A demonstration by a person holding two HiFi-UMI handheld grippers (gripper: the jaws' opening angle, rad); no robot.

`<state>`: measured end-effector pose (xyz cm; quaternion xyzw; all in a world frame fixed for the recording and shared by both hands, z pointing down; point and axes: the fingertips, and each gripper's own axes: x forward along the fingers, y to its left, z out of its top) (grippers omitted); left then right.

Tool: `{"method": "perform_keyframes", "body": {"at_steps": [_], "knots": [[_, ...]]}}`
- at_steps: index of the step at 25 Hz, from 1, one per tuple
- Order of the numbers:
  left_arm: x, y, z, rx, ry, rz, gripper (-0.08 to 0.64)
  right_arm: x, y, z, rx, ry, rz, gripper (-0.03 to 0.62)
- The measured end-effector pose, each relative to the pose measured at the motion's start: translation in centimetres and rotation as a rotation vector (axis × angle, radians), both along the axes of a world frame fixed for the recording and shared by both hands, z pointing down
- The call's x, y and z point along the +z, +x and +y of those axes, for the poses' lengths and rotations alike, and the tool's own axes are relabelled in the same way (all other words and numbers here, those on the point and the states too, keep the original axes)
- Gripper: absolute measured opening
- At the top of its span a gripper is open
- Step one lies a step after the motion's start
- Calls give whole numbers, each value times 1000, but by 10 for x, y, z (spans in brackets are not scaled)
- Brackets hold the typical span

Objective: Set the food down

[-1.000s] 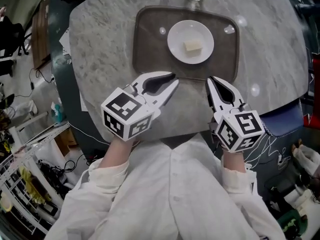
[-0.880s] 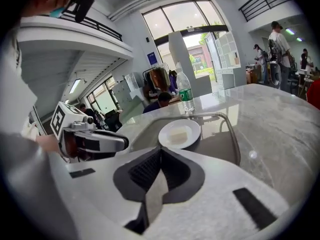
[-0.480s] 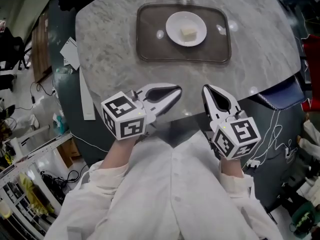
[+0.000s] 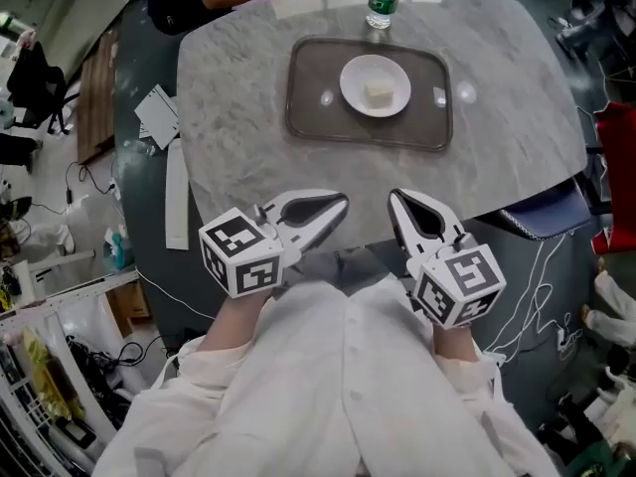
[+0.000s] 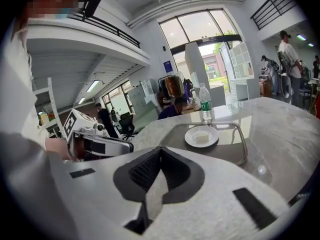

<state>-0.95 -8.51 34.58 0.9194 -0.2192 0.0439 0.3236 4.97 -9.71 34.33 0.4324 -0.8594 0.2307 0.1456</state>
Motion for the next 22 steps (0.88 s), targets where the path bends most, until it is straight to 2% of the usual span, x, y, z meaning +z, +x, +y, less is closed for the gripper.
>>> {"method": "perform_keyframes", "body": {"at_steps": [4, 8, 12, 22], "knots": [[-17, 11, -2, -33, 24, 17, 23, -15, 2, -3, -41, 34, -5, 3], [-35, 34, 9, -30, 53, 36, 23, -30, 9, -1, -65, 76, -9, 3], [-41, 49, 22, -7, 60, 22, 23, -43, 14, 5, -84, 104, -1, 3], [-51, 63, 27, -40, 89, 9, 23, -53, 25, 29, -121, 140, 7, 3]]}}
